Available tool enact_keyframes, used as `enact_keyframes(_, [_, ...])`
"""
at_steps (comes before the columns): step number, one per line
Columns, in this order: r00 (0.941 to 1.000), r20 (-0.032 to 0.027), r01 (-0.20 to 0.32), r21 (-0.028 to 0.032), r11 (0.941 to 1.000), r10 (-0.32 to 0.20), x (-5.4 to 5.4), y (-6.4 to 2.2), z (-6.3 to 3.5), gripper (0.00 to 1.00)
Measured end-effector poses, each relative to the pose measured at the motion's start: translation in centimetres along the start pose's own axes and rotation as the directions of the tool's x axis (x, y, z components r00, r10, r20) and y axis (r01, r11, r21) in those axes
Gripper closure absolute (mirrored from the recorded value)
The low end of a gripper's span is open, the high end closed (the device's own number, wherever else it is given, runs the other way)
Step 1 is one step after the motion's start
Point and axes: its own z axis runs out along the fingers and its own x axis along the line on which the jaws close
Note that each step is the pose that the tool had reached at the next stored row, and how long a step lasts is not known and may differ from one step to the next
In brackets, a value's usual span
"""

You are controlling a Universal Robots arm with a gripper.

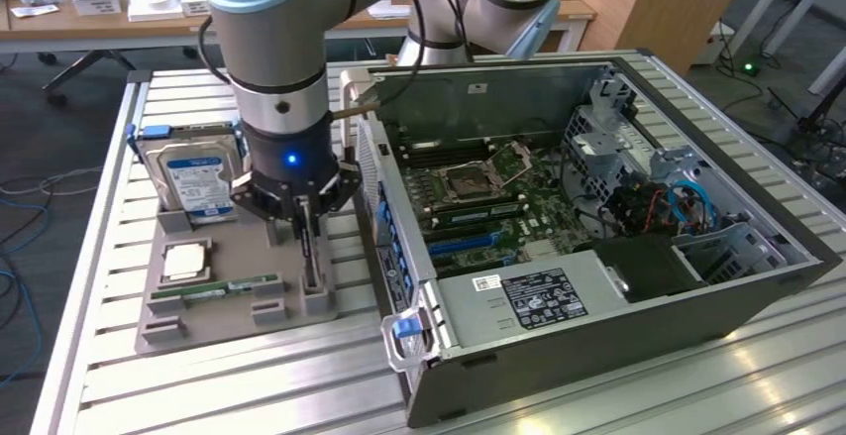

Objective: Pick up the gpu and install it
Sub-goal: 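Pick up the gpu and move the gpu toward the slot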

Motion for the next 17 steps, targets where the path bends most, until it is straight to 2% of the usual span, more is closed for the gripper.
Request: enact_keyframes(17, [1.0000, 0.0001, 0.000, 0.0004, 1.0000, 0.000, -0.1, 0.30, -6.01, 0.74])
